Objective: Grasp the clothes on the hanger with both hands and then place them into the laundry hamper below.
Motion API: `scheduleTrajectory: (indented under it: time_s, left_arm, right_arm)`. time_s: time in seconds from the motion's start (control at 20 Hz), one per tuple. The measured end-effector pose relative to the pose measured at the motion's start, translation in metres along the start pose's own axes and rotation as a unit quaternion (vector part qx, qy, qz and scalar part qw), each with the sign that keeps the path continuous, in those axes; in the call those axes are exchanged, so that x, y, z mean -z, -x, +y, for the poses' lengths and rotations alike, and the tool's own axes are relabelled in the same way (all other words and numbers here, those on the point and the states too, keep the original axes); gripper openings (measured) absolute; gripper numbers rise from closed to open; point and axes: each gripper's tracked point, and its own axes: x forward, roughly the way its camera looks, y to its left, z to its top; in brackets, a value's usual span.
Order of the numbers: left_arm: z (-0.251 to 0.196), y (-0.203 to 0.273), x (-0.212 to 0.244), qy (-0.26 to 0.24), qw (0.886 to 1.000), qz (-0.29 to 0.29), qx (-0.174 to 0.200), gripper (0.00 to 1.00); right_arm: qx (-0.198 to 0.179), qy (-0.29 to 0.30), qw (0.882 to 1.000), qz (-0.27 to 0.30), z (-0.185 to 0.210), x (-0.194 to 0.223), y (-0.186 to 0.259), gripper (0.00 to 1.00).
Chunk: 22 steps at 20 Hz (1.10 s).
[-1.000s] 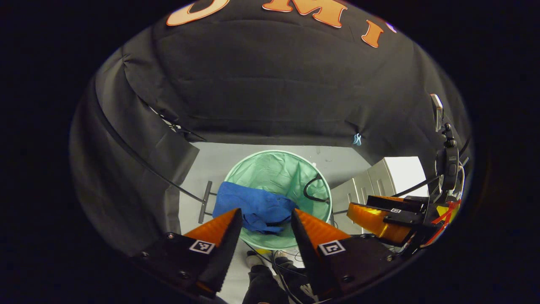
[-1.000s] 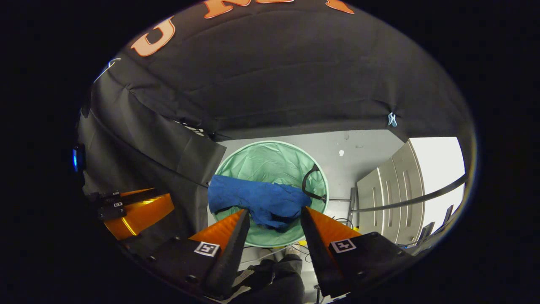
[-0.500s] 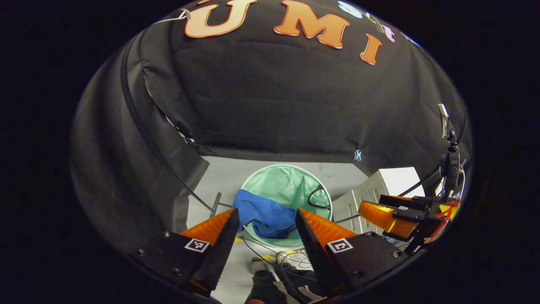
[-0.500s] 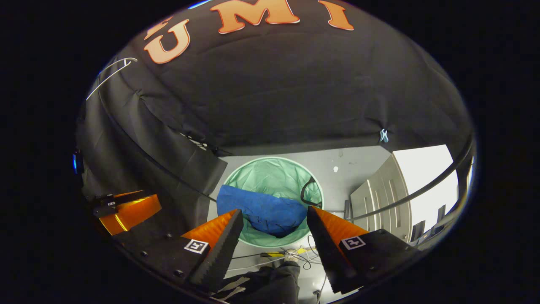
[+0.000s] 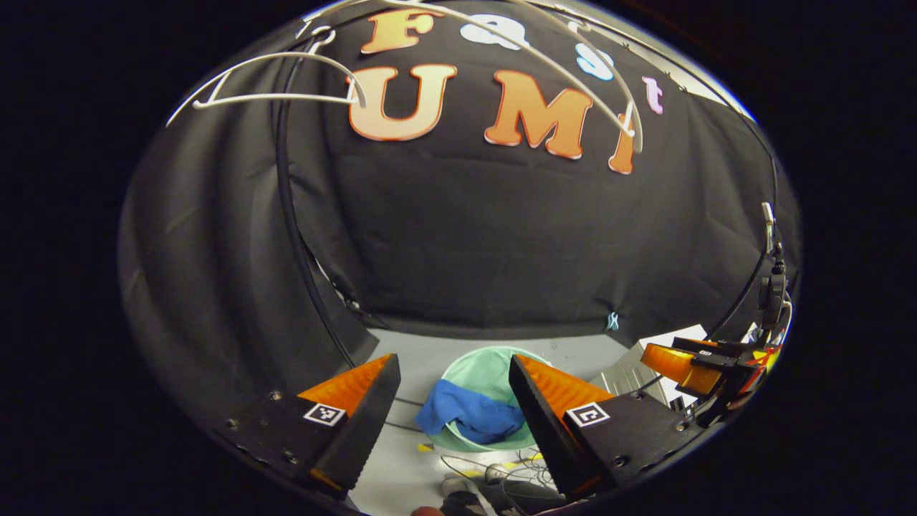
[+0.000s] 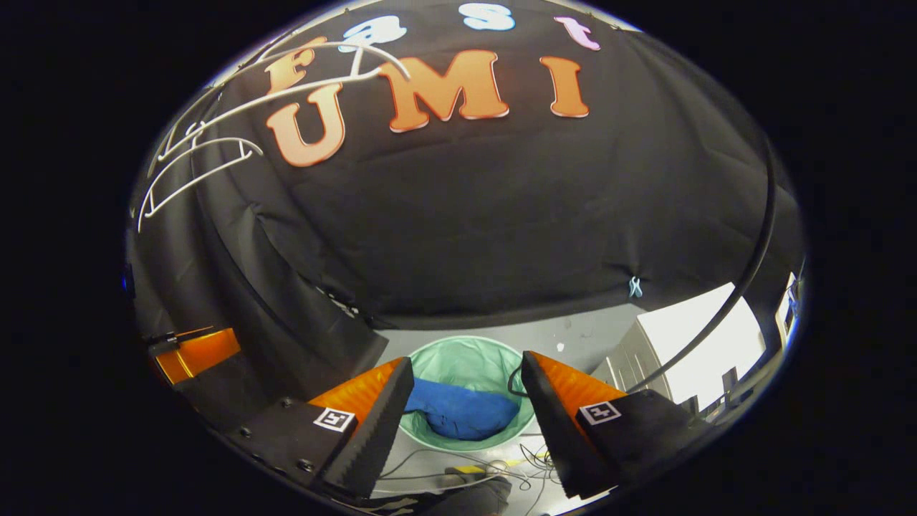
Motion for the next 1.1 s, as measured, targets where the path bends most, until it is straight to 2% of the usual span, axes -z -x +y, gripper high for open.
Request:
scheduleTrajectory:
  time_s: [0.3,0.5,0.65,0.75,0.85,0.95,1.1]
  left_arm:
    - [0.005,0.051,-0.078,-0.005,0.995,-0.100,0.007,0.97]
    - [0.000,0.083,-0.129,-0.009,0.984,-0.175,0.011,0.96]
    - [0.001,0.104,-0.158,-0.010,0.976,-0.217,0.015,0.94]
    - [0.004,0.129,-0.186,-0.002,0.970,-0.242,0.014,0.95]
    - [0.012,0.152,-0.198,0.007,0.966,-0.258,0.009,0.93]
    - [0.023,0.170,-0.205,0.018,0.961,-0.277,0.002,0.93]
    - [0.037,0.187,-0.206,0.029,0.956,-0.292,-0.008,0.92]
  right_arm:
    - [-0.003,0.014,0.996,-0.087,0.015,-0.065,0.050,0.98]
    - [-0.008,0.023,0.989,-0.148,0.026,-0.117,0.093,0.98]
    - [0.013,0.055,0.981,-0.188,0.019,-0.148,0.115,0.98]
    - [0.011,0.068,0.974,-0.216,0.017,-0.160,0.135,0.98]
    - [0.006,0.065,0.969,-0.237,0.023,-0.174,0.151,0.98]
    - [0.000,0.063,0.965,-0.255,0.028,-0.186,0.165,0.89]
    - [0.000,0.067,0.959,-0.277,0.028,-0.197,0.180,0.88]
